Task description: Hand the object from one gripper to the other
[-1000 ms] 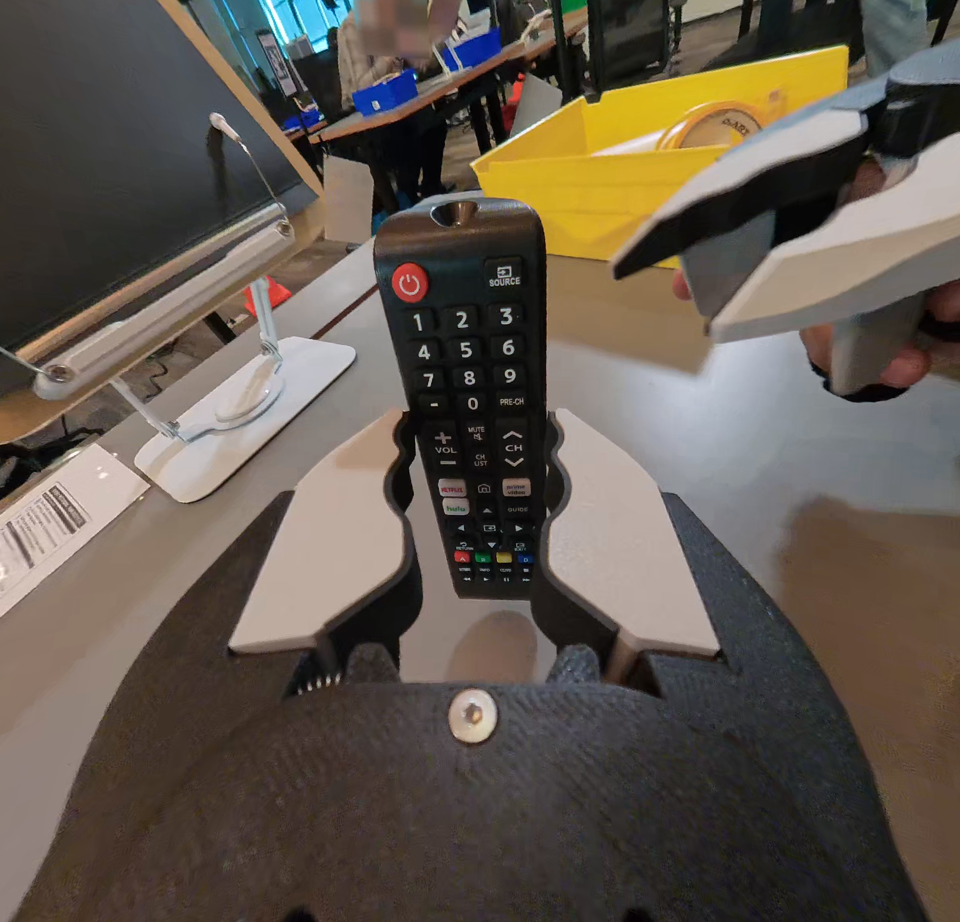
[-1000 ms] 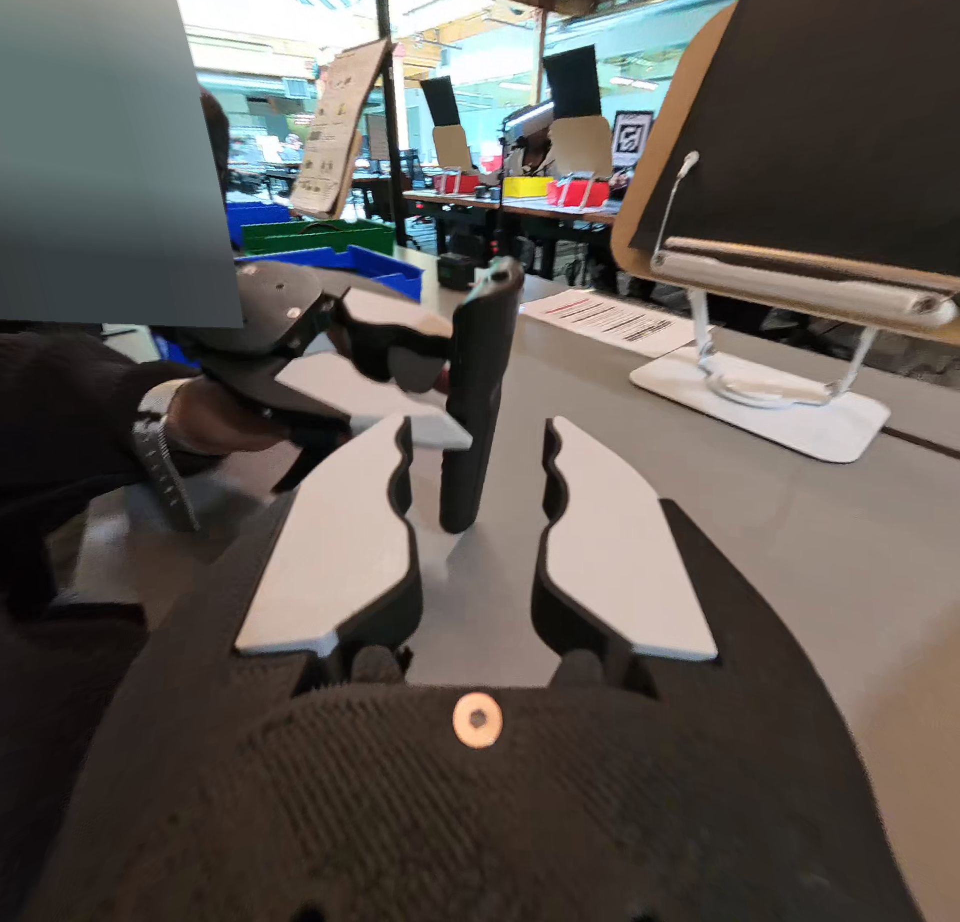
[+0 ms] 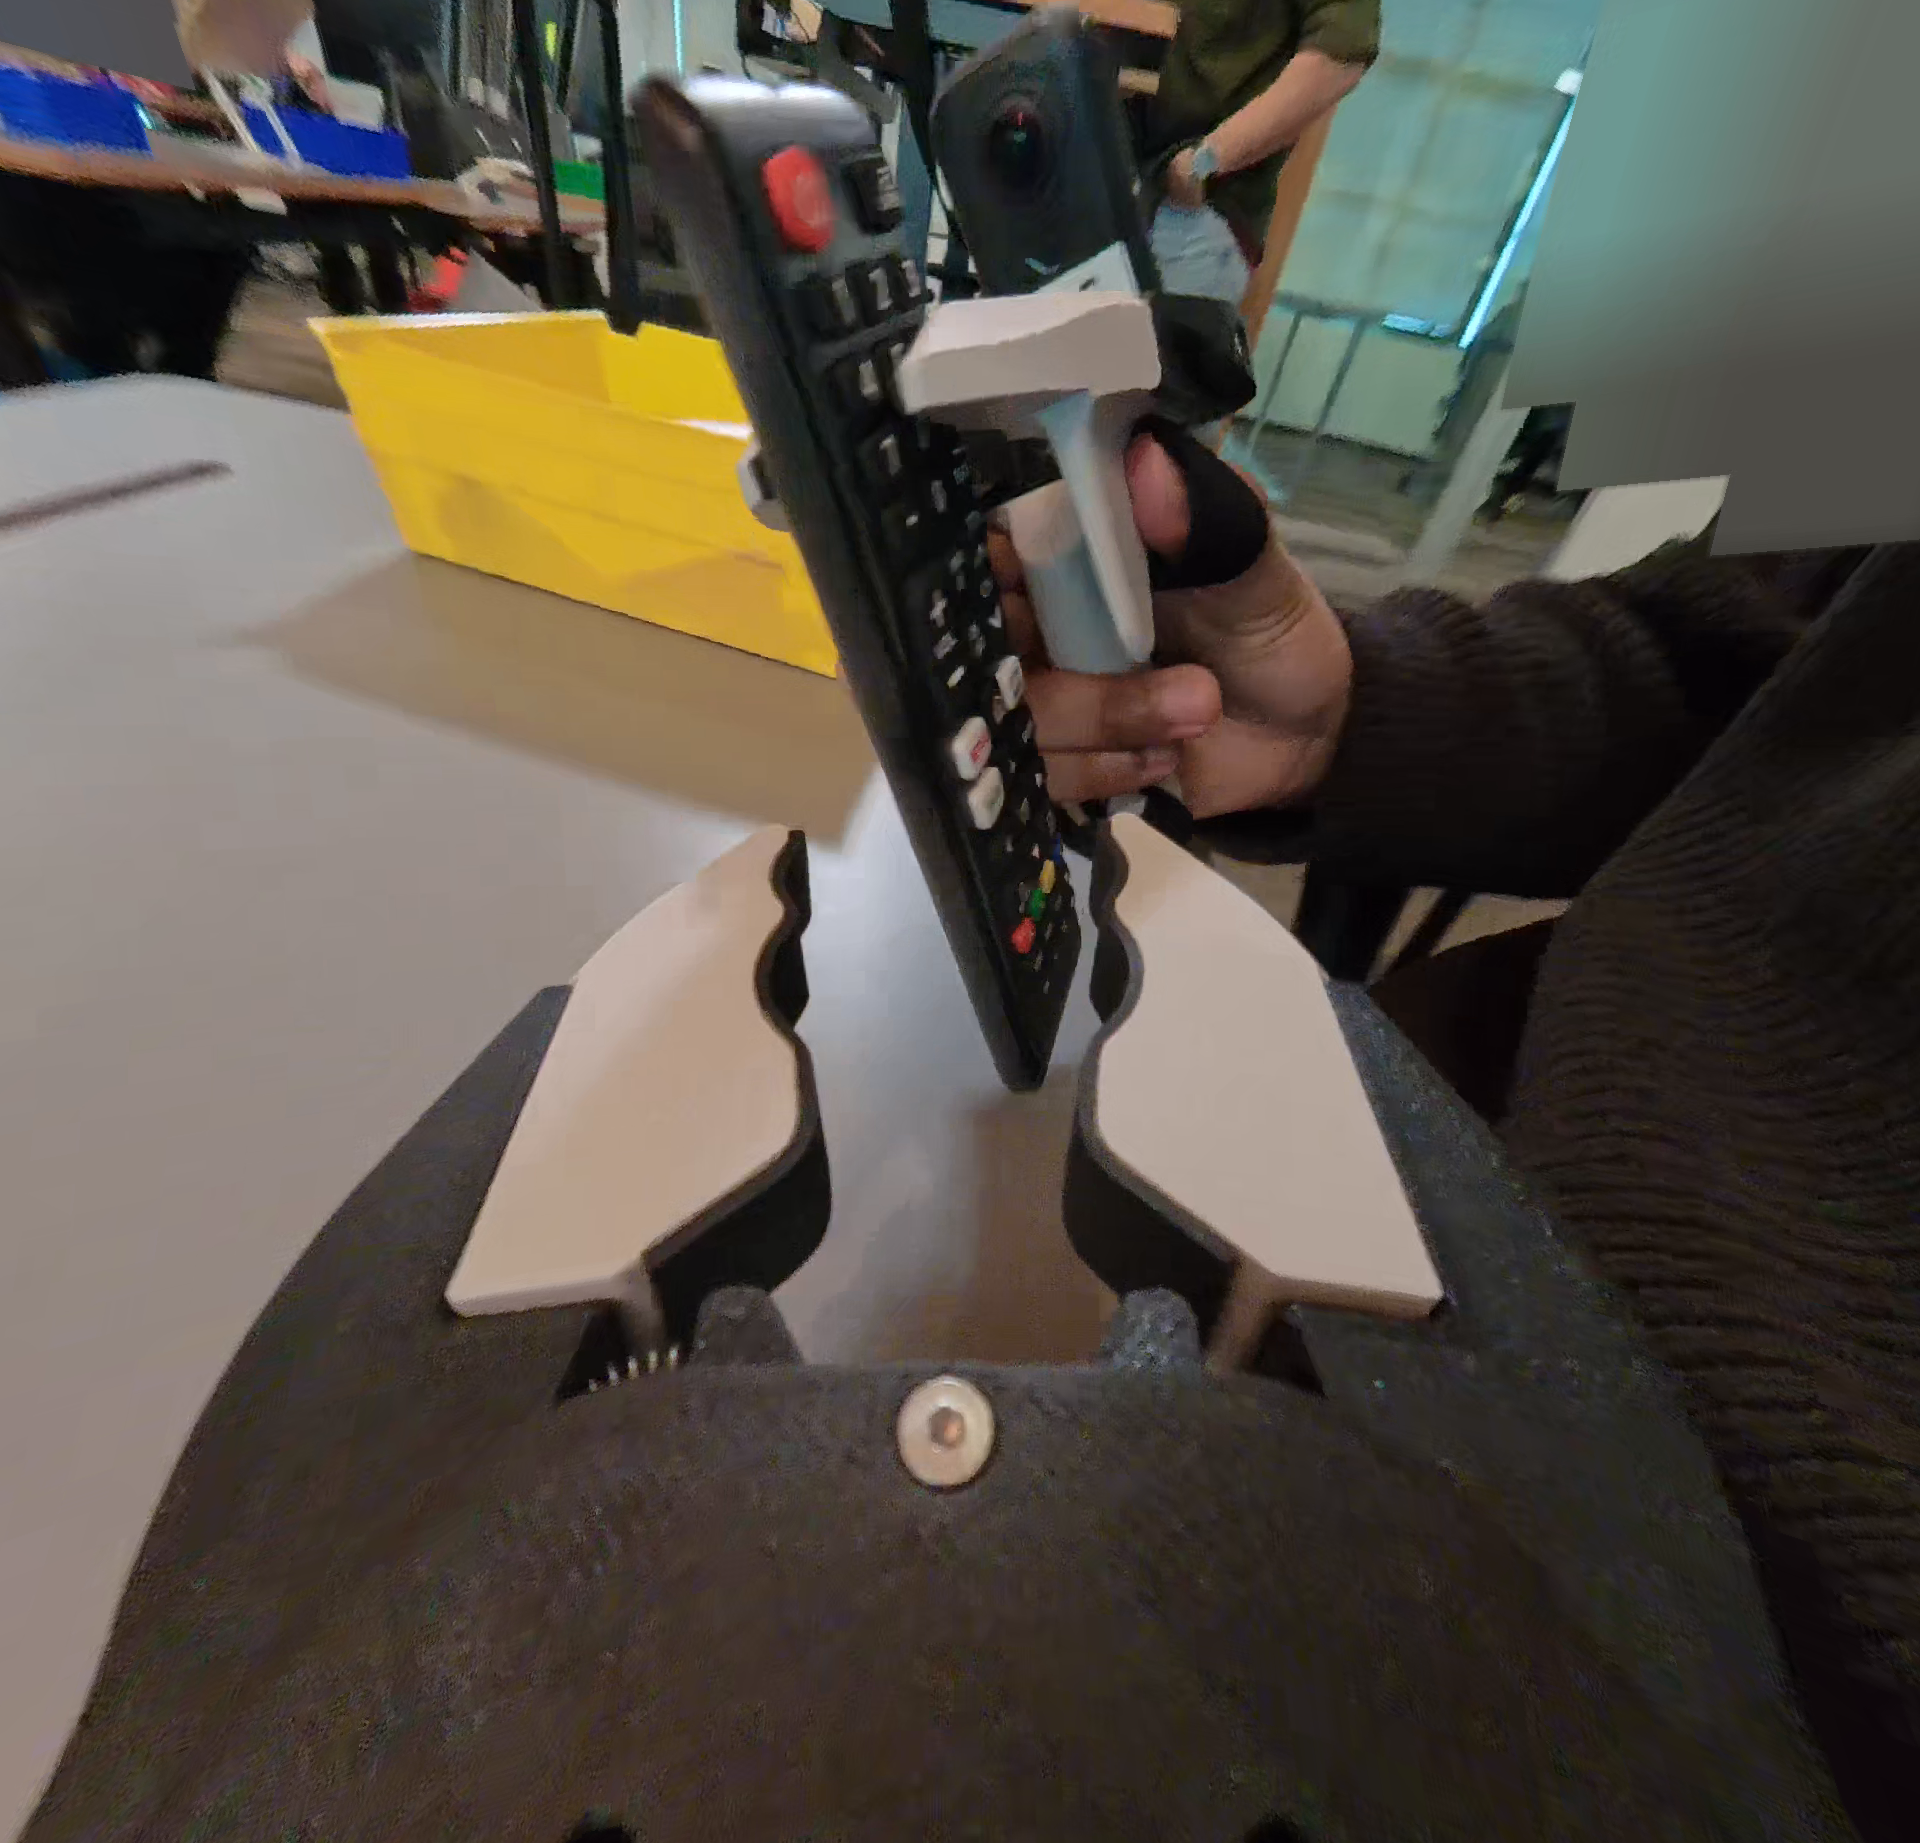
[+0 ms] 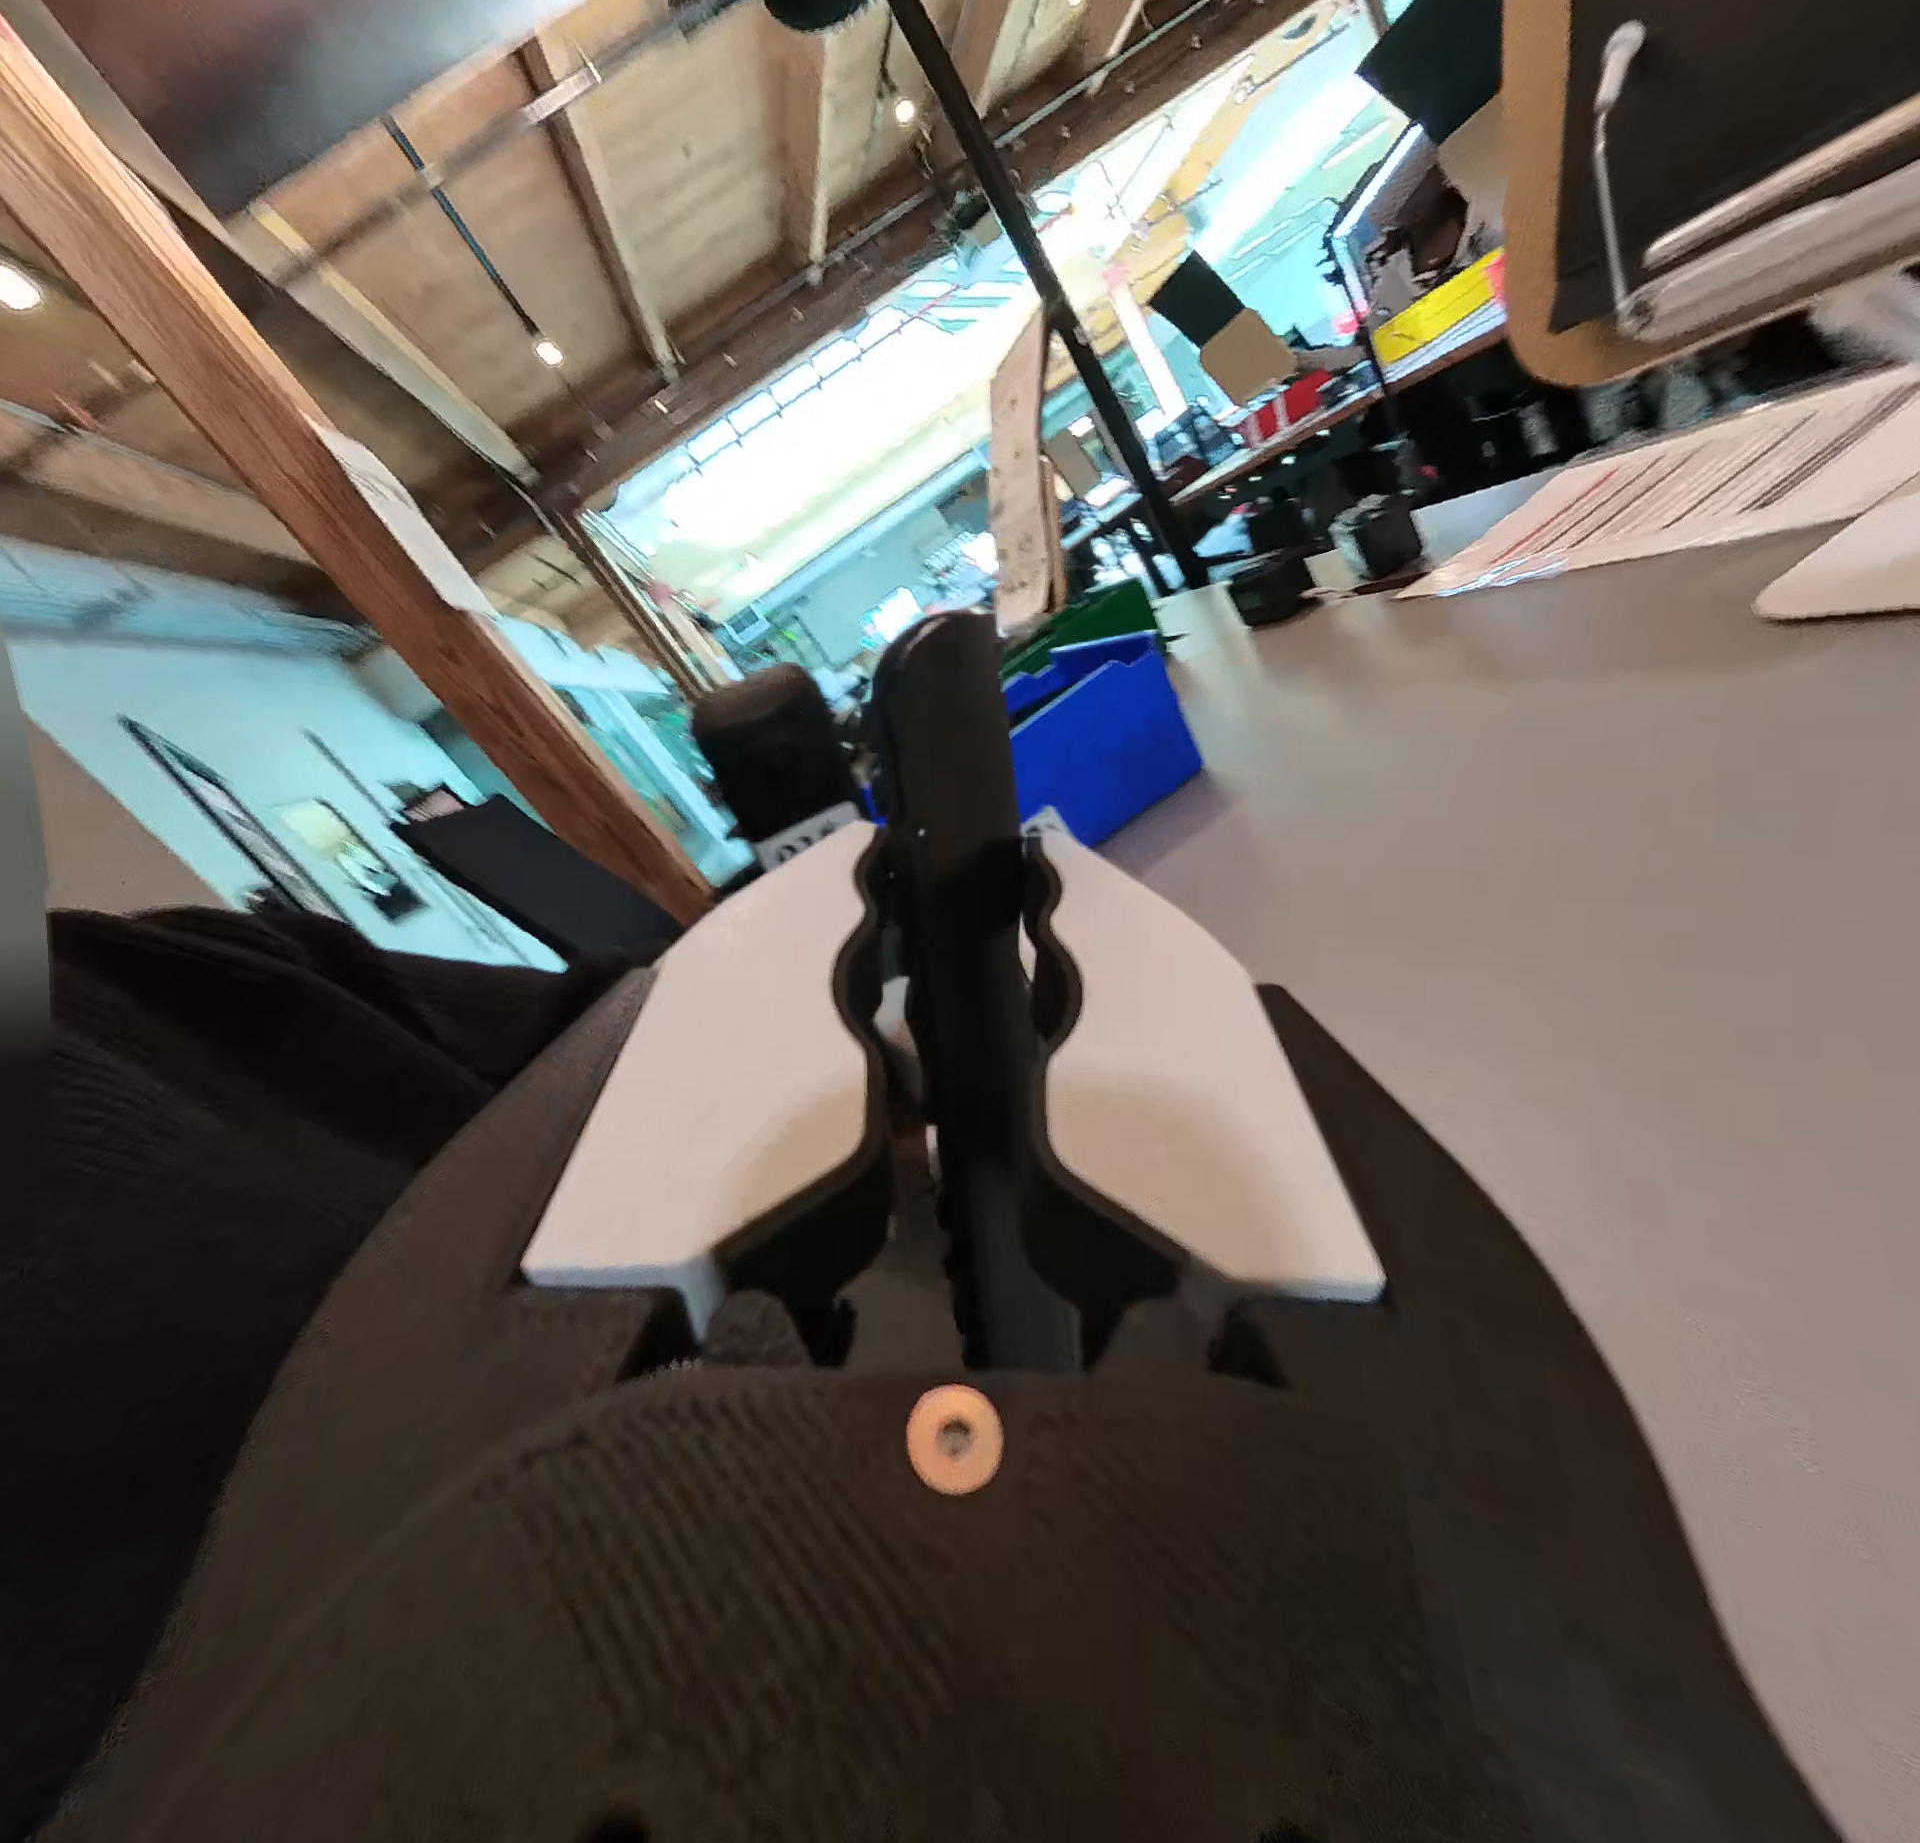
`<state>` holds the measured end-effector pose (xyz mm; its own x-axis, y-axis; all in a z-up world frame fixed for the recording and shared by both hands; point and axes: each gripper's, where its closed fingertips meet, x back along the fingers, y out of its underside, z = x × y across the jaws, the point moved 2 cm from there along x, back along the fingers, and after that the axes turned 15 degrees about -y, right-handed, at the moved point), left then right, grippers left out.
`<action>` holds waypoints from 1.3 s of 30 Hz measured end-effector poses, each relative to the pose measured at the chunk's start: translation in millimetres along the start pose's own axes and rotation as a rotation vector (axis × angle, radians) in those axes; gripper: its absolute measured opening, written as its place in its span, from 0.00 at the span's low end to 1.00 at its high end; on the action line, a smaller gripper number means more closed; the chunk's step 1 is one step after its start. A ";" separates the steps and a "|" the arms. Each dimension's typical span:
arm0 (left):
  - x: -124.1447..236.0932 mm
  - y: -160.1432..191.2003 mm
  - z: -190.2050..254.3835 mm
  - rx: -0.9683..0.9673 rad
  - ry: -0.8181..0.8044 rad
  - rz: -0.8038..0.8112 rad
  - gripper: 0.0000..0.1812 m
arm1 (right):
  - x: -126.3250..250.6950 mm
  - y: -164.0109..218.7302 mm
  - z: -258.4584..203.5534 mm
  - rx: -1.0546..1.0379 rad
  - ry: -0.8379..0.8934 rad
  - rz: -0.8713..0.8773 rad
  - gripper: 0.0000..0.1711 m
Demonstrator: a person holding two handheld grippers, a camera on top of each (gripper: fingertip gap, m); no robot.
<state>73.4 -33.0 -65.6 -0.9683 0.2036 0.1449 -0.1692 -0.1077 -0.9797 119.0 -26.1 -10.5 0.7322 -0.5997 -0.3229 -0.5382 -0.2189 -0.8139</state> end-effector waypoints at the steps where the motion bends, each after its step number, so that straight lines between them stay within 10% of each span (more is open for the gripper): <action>1: -1.6 1.1 -0.5 0.054 0.012 -0.009 0.28 | 0.2 0.5 -0.1 -0.043 -0.028 0.025 0.14; 9: 1.7 -5.7 -1.4 0.333 0.146 0.002 0.19 | -4.3 13.3 1.5 -0.177 -0.095 0.055 0.14; 32: 2.5 2.4 -0.3 0.326 0.176 -0.077 0.14 | -9.6 23.1 4.5 -0.191 -0.088 0.021 0.15; 39: 6.5 -7.5 -20.2 0.526 0.178 -0.031 0.14 | 22.9 -16.2 10.1 0.227 0.086 -0.039 0.27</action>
<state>72.1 -11.2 -60.1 -0.9230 0.3710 0.1023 -0.3105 -0.5611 -0.7673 148.7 -28.6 -9.6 0.7070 -0.6597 -0.2547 -0.3954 -0.0702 -0.9158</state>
